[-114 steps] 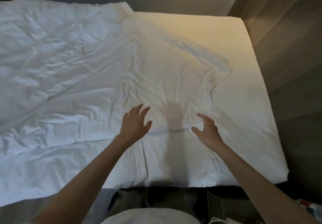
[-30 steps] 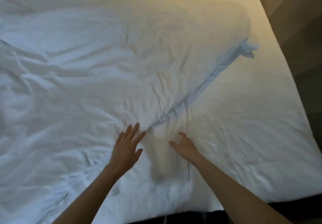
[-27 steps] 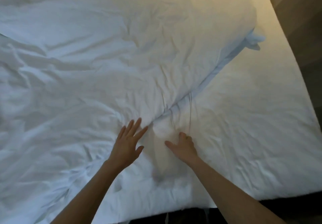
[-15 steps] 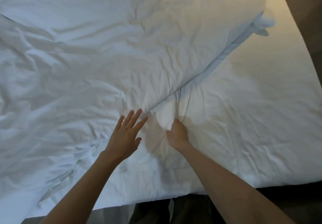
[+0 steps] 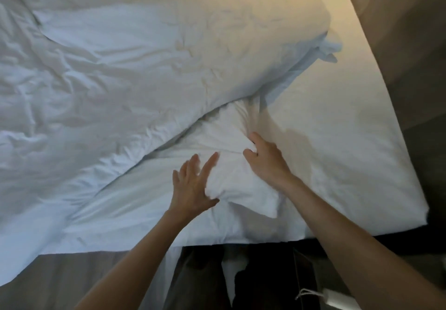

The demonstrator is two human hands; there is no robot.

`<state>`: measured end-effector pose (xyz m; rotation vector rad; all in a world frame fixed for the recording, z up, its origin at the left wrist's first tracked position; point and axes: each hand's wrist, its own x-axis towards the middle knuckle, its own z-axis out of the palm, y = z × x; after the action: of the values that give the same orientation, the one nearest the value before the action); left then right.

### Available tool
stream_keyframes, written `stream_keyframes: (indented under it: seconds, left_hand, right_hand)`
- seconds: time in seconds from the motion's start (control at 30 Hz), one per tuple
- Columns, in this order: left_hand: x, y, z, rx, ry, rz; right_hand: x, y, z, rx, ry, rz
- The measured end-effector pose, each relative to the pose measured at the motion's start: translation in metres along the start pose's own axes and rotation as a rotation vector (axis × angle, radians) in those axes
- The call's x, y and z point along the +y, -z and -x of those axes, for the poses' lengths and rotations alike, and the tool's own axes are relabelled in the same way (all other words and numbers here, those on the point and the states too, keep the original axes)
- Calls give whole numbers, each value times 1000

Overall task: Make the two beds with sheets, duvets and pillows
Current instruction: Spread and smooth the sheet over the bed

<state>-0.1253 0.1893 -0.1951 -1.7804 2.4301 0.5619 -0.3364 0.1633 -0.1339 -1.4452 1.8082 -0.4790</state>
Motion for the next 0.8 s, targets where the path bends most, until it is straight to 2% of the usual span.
stream_keyframes:
  seconds: [0.13,0.27,0.37,0.47,0.6,0.7,0.8]
  left_hand:
    - [74,18,17,5,-44,75]
    - [186,28,39,-77,-134,280]
    - [262,26,60,-134,-249,279]
    - [313,35,74,-154,-323,289]
    - [367,44,91,-170,-369,384]
    - [389,37,102,-232,-395,415]
    - [381,8,105,-398,-395,370]
  right_hand:
    - [36,55,54,117,-56,20]
    - [79,130,115,355,-135,76]
    - [116,174,172,492,-232,111]
    - [139,201,223,606,-343,129]
    - [141,238,261,749,-357,211]
    - [150,251,279,785,-401,311]
    - [172,232,284,663,-509,327]
